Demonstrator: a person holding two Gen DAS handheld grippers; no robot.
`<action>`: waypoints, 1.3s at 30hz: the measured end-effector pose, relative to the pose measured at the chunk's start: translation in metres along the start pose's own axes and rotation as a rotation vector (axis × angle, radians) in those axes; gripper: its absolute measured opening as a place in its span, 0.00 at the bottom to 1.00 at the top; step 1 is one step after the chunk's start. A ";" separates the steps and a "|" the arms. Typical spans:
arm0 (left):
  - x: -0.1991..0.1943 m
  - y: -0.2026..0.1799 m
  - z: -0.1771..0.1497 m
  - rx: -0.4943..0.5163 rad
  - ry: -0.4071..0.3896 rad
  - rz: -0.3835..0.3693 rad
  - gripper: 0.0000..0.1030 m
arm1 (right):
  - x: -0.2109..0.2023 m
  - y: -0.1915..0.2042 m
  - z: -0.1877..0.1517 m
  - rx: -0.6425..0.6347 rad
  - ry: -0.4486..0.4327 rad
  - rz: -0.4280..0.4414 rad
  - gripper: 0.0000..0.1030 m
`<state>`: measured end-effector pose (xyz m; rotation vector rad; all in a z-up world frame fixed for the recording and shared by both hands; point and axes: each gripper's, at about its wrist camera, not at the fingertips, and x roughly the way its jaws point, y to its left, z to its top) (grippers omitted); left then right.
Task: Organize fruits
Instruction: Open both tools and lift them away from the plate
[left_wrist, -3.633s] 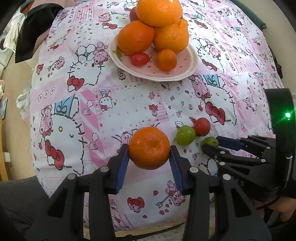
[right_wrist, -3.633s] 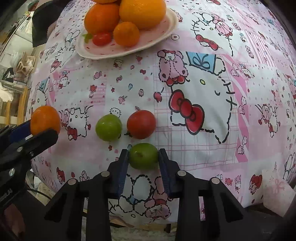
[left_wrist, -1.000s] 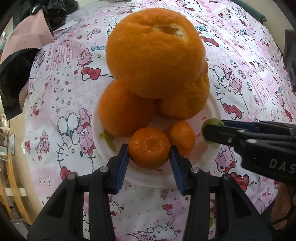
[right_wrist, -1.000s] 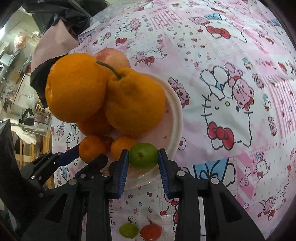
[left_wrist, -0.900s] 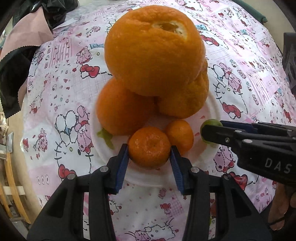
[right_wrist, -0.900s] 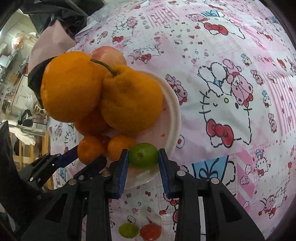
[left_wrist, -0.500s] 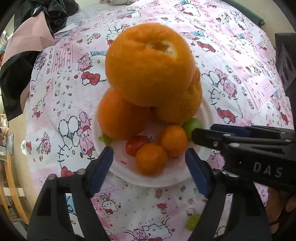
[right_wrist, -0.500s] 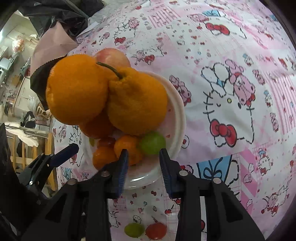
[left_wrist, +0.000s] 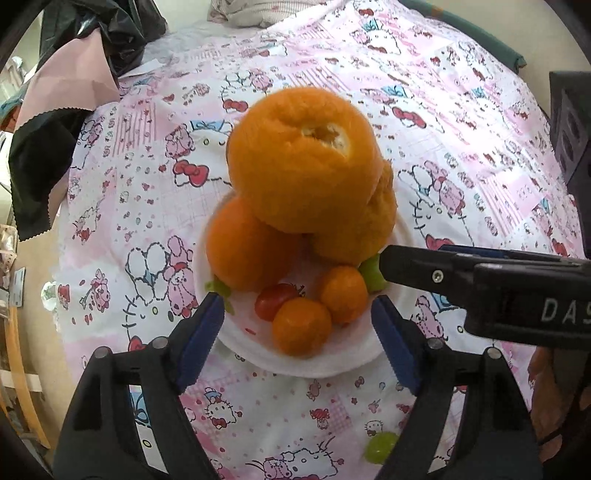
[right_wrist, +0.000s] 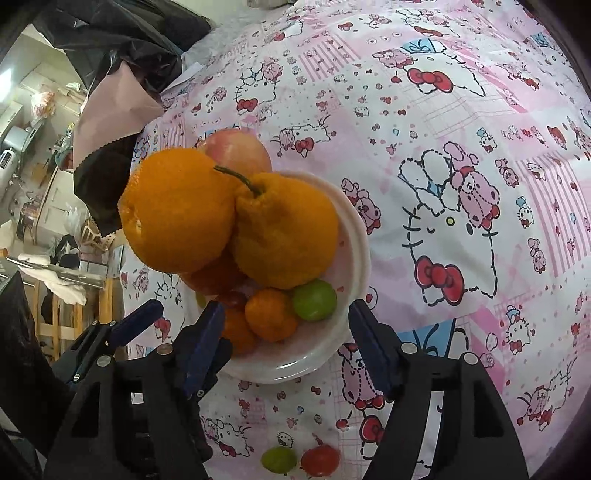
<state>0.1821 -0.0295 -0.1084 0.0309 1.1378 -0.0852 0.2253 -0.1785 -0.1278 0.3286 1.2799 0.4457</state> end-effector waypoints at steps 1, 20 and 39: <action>-0.001 0.001 0.000 -0.003 -0.004 0.000 0.77 | -0.001 0.000 0.000 0.002 -0.004 -0.003 0.71; -0.062 0.018 -0.013 -0.082 -0.110 -0.034 0.77 | -0.076 0.008 -0.032 0.018 -0.113 0.044 0.73; -0.099 0.026 -0.069 -0.157 -0.091 -0.073 0.77 | -0.106 0.000 -0.098 0.064 -0.116 0.050 0.74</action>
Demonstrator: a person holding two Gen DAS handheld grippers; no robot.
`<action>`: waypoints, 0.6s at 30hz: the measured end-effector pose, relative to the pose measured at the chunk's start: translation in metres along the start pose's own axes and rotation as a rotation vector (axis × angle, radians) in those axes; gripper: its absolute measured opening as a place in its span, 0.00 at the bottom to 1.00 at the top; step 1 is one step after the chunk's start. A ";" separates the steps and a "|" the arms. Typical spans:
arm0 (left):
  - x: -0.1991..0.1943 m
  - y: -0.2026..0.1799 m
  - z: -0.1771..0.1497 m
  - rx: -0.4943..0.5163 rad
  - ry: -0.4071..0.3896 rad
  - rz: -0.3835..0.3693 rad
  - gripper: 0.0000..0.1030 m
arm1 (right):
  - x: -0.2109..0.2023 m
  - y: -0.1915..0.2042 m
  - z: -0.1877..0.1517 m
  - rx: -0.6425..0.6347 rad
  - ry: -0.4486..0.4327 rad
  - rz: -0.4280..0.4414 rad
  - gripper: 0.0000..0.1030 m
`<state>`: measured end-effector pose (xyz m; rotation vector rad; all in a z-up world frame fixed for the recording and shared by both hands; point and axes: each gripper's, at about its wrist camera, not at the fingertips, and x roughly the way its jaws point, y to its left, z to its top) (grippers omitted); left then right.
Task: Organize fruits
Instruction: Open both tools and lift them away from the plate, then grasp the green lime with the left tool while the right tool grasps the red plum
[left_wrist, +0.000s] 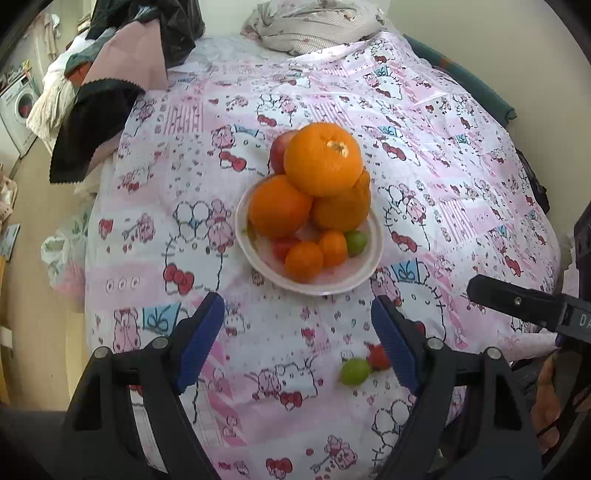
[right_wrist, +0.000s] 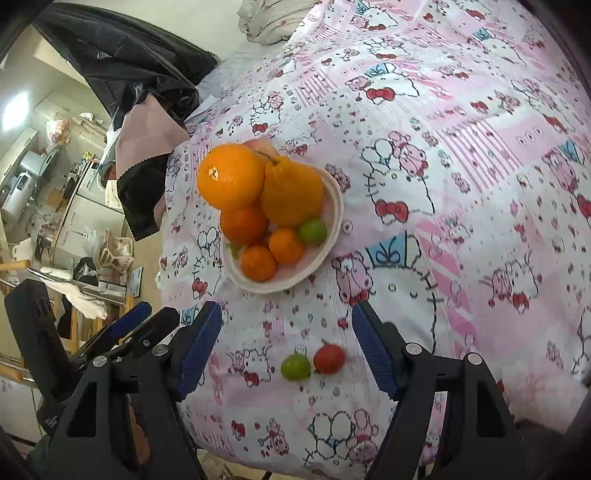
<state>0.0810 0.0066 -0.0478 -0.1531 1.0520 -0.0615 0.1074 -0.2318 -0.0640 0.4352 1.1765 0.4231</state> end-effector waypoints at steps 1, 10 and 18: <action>0.000 0.000 -0.002 -0.002 0.004 0.000 0.77 | -0.001 -0.001 -0.004 0.006 0.001 -0.008 0.75; 0.017 -0.001 -0.024 0.010 0.089 0.030 0.77 | -0.002 -0.031 -0.019 0.136 0.012 -0.018 0.78; 0.064 -0.036 -0.055 0.170 0.303 -0.030 0.77 | 0.003 -0.054 -0.020 0.212 0.035 -0.044 0.78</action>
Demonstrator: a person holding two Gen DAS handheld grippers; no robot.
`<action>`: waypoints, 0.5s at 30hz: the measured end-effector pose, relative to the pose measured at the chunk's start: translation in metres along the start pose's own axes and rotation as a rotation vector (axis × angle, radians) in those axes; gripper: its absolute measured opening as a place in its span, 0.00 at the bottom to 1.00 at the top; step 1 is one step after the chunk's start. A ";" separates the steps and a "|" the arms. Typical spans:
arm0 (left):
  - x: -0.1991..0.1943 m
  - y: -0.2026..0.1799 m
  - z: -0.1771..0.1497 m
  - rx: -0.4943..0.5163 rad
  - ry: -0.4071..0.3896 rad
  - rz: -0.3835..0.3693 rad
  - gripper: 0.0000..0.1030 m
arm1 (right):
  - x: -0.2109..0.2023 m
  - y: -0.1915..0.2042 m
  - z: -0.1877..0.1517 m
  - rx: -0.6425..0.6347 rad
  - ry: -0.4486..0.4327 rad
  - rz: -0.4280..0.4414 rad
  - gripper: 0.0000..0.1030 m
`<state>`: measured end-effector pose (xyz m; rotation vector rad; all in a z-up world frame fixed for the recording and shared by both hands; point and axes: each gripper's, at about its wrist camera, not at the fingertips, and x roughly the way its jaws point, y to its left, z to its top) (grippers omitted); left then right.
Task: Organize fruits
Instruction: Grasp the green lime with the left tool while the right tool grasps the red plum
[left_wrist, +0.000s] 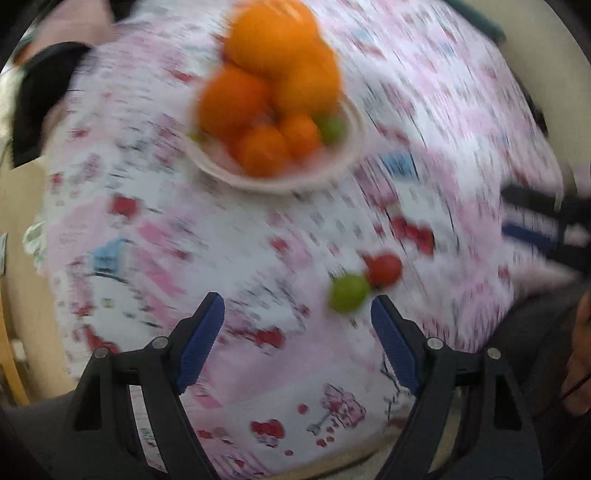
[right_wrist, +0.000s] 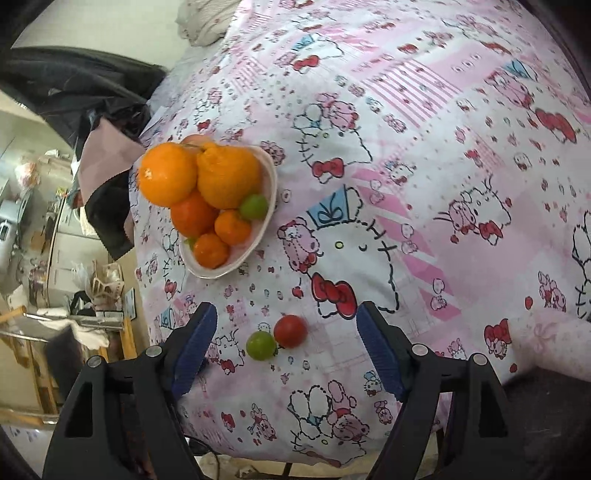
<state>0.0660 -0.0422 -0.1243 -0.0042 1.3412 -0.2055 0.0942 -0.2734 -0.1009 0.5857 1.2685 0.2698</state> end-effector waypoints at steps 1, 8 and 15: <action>0.005 -0.006 -0.001 0.022 0.009 0.001 0.75 | 0.000 -0.001 0.000 0.002 -0.002 -0.004 0.78; 0.042 -0.043 -0.002 0.214 0.059 0.037 0.49 | 0.002 -0.005 0.000 -0.004 0.007 -0.033 0.78; 0.047 -0.047 -0.003 0.235 0.076 0.022 0.32 | 0.008 -0.007 0.002 0.003 0.022 -0.042 0.78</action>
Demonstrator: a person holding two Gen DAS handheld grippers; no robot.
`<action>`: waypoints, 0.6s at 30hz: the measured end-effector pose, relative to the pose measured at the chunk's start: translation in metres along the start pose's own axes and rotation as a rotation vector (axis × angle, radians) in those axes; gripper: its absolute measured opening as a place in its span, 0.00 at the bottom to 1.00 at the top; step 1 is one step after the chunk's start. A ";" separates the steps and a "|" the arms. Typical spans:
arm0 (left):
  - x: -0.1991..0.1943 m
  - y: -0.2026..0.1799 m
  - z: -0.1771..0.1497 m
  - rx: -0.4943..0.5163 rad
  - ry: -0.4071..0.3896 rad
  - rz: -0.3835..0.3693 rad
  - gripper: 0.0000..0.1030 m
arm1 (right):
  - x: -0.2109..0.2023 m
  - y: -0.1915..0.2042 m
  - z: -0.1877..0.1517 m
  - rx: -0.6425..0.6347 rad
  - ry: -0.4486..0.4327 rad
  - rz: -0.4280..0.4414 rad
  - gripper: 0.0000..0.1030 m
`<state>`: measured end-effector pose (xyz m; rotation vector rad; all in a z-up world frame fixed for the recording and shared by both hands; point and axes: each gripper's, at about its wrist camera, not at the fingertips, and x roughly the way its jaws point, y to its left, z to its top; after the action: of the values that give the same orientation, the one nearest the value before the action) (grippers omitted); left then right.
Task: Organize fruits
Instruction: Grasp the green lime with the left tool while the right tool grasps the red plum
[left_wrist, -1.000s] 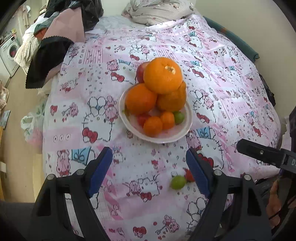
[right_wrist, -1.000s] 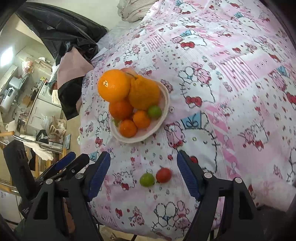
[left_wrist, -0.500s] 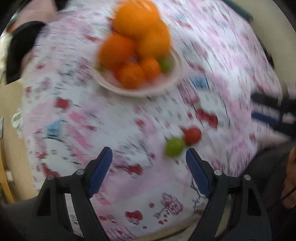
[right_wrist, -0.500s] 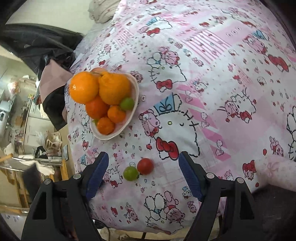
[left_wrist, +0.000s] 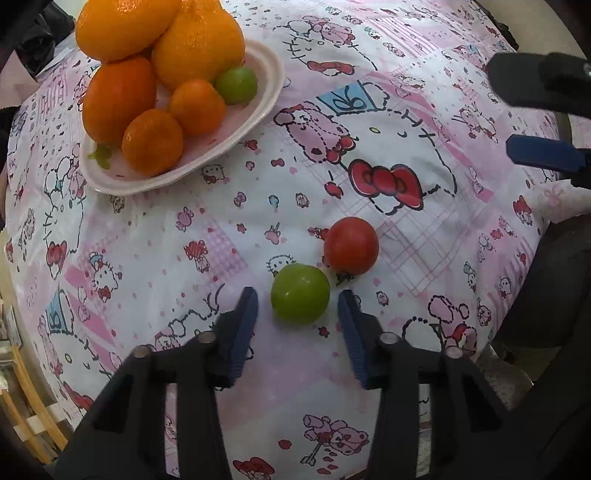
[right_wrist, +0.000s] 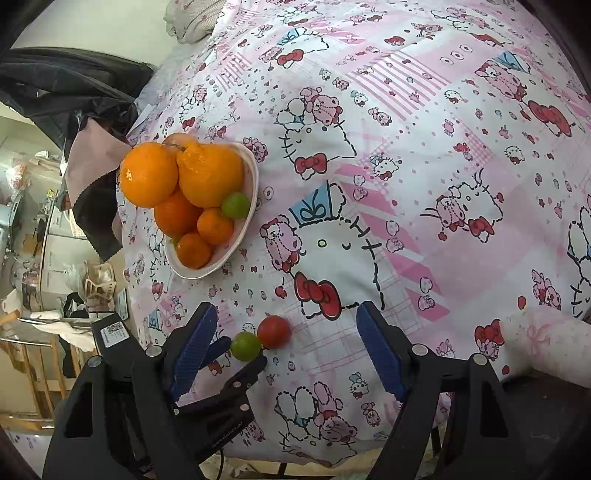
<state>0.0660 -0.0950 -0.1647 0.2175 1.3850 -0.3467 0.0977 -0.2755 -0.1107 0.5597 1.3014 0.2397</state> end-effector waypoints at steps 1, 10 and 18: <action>-0.001 0.000 -0.001 -0.001 0.001 -0.012 0.25 | 0.002 0.001 0.001 -0.003 0.004 -0.001 0.78; -0.030 0.022 -0.003 -0.117 -0.033 -0.049 0.25 | 0.007 0.006 0.002 -0.025 0.012 -0.020 0.78; -0.072 0.060 -0.006 -0.290 -0.161 -0.031 0.25 | 0.013 0.007 0.002 -0.030 0.024 -0.042 0.78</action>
<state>0.0717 -0.0286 -0.0977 -0.0706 1.2627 -0.1813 0.1038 -0.2639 -0.1181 0.5051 1.3297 0.2312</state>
